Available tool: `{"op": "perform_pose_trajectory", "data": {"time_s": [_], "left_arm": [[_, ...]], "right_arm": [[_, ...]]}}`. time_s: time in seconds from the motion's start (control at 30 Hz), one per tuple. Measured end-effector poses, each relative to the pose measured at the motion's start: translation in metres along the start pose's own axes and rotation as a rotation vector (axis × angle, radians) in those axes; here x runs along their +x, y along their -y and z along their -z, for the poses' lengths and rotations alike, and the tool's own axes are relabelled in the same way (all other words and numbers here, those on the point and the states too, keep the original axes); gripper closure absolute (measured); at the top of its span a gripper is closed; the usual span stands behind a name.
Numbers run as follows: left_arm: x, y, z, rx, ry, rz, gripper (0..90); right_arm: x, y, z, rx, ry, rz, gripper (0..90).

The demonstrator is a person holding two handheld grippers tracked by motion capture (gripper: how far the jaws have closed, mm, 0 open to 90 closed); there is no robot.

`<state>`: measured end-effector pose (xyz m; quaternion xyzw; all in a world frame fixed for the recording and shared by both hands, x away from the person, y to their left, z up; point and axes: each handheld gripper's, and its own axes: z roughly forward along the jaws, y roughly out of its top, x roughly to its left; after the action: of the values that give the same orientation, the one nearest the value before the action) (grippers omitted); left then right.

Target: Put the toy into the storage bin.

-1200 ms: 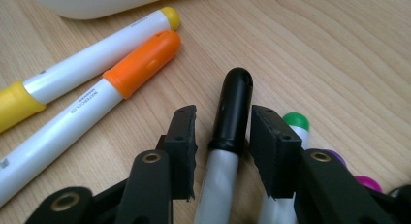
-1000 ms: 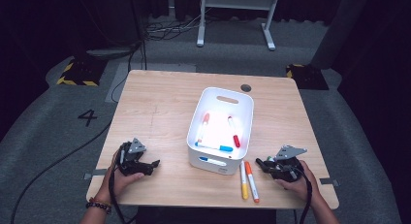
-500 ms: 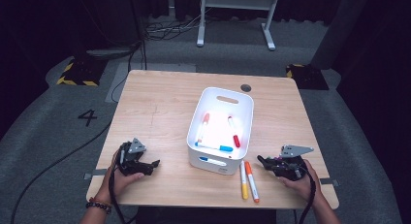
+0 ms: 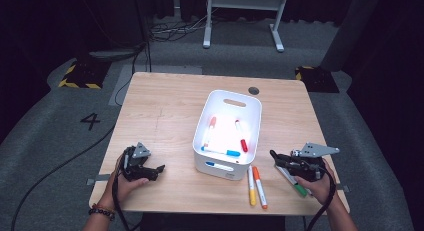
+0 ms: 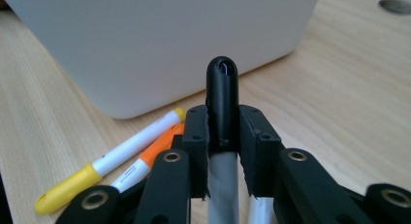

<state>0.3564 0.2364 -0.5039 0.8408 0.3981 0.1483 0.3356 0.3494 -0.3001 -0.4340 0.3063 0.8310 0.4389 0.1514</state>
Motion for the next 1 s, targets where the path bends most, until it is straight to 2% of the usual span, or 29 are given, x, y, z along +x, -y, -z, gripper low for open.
{"op": "perform_pose_trajectory", "data": {"time_s": [0.27,0.53,0.67,0.87,1.0], "left_arm": [[0.000,0.000,0.000,0.001,0.000,0.001,15.0],[0.000,0.000,0.000,-0.002,0.000,0.003,15.0],[0.000,0.000,0.000,-0.001,0.000,0.002,15.0],[0.000,0.000,0.000,-0.002,0.000,0.003,15.0],[0.000,0.000,0.000,-0.001,0.000,0.003,15.1]], "right_arm": [[-0.003,-0.035,0.018,-0.062,0.021,0.042,74.6],[-0.007,-0.074,0.025,-0.103,0.029,0.072,74.6],[-0.003,-0.094,0.025,-0.103,0.029,0.108,74.6],[0.009,-0.121,0.014,-0.102,0.010,0.155,74.6],[0.017,-0.133,0.009,-0.102,-0.002,0.170,74.6]]}}
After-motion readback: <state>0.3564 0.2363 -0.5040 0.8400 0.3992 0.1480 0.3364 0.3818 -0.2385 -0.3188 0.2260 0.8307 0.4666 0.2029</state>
